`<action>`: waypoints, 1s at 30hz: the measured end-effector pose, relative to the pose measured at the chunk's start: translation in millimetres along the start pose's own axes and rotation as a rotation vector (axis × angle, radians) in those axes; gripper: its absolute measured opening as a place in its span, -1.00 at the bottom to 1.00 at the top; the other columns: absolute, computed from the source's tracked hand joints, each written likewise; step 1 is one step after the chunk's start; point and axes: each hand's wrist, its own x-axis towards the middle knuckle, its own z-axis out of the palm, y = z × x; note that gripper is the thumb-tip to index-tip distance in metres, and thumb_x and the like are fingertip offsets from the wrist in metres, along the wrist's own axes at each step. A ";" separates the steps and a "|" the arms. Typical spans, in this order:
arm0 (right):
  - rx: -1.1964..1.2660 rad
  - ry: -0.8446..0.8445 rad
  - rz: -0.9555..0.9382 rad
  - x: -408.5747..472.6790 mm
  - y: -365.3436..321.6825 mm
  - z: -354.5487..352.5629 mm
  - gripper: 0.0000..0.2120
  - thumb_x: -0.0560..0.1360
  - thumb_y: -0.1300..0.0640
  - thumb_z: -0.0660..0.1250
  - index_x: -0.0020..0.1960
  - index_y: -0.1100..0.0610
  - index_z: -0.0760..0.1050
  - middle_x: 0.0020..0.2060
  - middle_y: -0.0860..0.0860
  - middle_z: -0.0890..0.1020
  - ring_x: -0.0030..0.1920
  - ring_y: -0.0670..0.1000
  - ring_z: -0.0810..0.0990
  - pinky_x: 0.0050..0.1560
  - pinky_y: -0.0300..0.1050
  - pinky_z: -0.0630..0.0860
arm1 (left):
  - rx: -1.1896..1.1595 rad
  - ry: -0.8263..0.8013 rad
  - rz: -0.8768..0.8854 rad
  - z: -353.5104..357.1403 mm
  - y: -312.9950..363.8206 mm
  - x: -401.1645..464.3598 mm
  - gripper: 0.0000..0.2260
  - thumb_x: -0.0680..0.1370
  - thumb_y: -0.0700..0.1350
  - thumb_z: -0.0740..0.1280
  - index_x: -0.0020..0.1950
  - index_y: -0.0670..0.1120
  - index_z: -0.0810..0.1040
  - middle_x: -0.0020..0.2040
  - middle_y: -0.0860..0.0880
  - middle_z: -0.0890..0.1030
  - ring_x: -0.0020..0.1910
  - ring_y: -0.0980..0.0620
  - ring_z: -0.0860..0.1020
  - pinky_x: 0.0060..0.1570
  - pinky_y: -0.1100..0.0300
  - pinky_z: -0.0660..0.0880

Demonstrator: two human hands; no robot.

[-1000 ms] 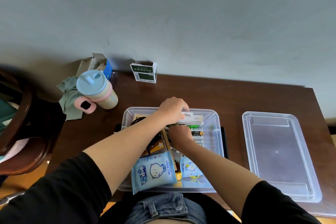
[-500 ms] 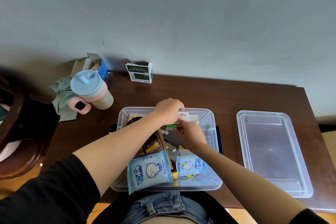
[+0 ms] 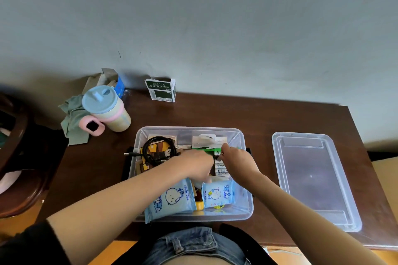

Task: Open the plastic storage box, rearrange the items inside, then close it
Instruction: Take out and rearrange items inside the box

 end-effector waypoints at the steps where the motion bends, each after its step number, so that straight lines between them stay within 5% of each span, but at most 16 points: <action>1: -0.022 -0.014 -0.006 0.4 0.4 -0.2 -0.87 0.61 0.18 0.17 0.14 0.16 0.34 -0.14 0.05 0.64 -0.21 0.07 0.64 -0.38 -0.16 0.37 | 0.032 -0.084 0.008 5.0 4.7 3.5 -0.72 0.56 0.02 0.31 -0.07 -0.22 0.57 -0.27 -0.06 0.52 -0.26 -0.04 0.48 -0.24 0.12 0.41; 5: -0.097 -0.059 -0.013 0.9 -0.8 -3.2 -0.78 0.58 0.27 0.17 0.22 0.22 0.31 -0.12 0.11 0.65 -0.16 0.12 0.64 -0.36 -0.11 0.36 | 0.094 -0.217 -0.018 16.8 23.6 23.6 -0.65 0.57 0.10 0.28 0.04 -0.21 0.51 -0.22 -0.07 0.49 -0.16 -0.08 0.48 -0.15 0.10 0.40; 10: -0.073 -0.086 0.000 -1.9 -3.5 -9.3 -0.63 0.48 0.43 0.14 0.26 0.26 0.29 -0.10 0.15 0.63 -0.13 0.16 0.62 -0.36 -0.10 0.34 | 0.137 -0.228 -0.077 29.6 30.3 44.6 -0.63 0.55 0.16 0.29 -0.03 -0.18 0.46 -0.16 -0.08 0.48 -0.11 -0.10 0.48 -0.01 0.03 0.38; 17: -0.107 -0.101 -0.038 -2.7 -5.4 -13.1 -0.59 0.45 0.45 0.17 0.28 0.26 0.29 -0.09 0.15 0.60 -0.11 0.15 0.61 -0.34 -0.12 0.35 | 0.064 -0.182 -0.104 45.4 29.6 60.1 -0.51 0.49 0.15 0.38 0.21 -0.21 0.50 0.07 -0.12 0.57 -0.03 -0.08 0.53 0.03 0.05 0.46; 23: -0.071 -0.099 -0.029 -2.5 -4.7 -14.6 -0.61 0.44 0.45 0.17 0.25 0.27 0.31 -0.08 0.17 0.60 -0.10 0.16 0.61 -0.33 -0.12 0.35 | -0.129 -0.197 -0.123 49.0 23.8 63.6 -0.55 0.47 0.06 0.44 0.16 -0.25 0.48 -0.12 -0.09 0.50 -0.29 -0.01 0.43 -0.39 0.21 0.35; 30: -0.047 -0.093 -0.042 -2.1 -3.8 -14.1 -0.63 0.44 0.44 0.16 0.23 0.26 0.32 -0.10 0.18 0.60 -0.12 0.17 0.60 -0.34 -0.11 0.35 | -0.141 -0.186 -0.118 42.2 22.8 58.9 -0.65 0.45 0.08 0.44 -0.09 -0.16 0.42 -0.35 -0.03 0.40 -0.43 0.03 0.35 -0.40 0.19 0.28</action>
